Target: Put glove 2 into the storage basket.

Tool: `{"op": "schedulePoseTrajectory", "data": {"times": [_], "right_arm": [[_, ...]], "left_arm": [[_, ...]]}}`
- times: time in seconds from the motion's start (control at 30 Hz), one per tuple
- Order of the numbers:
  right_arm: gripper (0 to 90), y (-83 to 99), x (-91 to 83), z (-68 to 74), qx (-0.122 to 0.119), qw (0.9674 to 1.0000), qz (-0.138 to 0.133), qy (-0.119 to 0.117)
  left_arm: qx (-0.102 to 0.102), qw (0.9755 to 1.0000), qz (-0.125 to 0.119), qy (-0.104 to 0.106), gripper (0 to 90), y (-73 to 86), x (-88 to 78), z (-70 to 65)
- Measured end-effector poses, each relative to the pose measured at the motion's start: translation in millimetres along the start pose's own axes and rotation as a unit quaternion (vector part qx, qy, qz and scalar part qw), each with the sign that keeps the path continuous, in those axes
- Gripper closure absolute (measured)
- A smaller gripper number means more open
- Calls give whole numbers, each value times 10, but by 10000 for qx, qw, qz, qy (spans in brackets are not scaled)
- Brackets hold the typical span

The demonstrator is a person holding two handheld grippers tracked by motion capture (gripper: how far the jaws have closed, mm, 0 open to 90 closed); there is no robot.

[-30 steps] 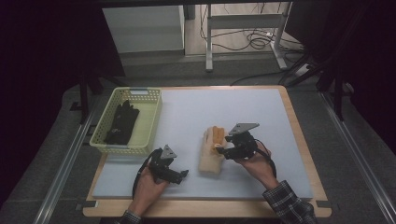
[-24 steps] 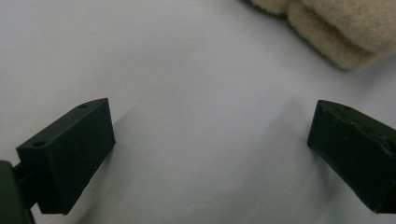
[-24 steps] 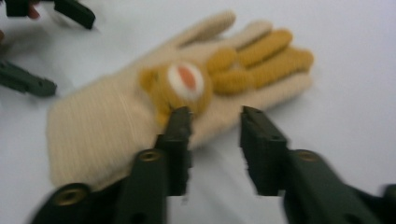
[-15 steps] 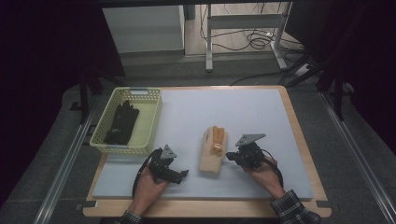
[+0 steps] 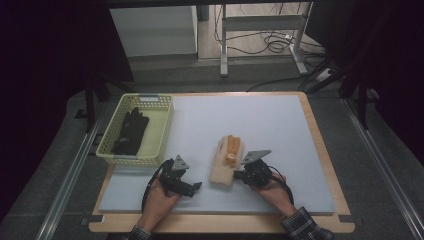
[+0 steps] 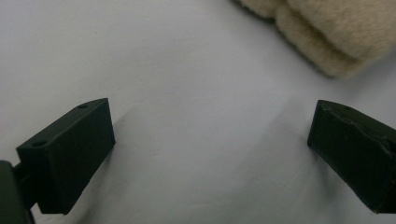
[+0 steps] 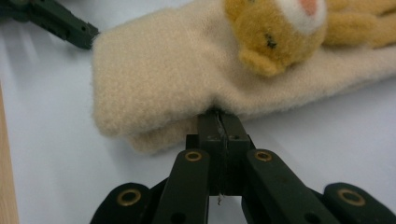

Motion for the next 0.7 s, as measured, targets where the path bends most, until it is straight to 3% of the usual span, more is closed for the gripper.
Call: {"op": "schedulePoseTrajectory", "data": {"times": [0.3, 0.7], "right_arm": [[883, -142, 150, 45, 51, 9999, -85, -65], [876, -349, 318, 90, -34, 9998, -169, 72]], "left_arm": [[3, 10000, 3, 0, 7, 1, 0, 1], [-15, 10000, 4, 6, 7, 2, 0, -2]]}}
Point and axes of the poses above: each handheld gripper's, and its own axes: x roughly forward along the jaws, y roughly out of its underside, z roughly to its left, the point moved 10 cm from there along x, roughly forward along the jaws, and after that the axes turned 9 degrees about z, right-handed, at the moved point
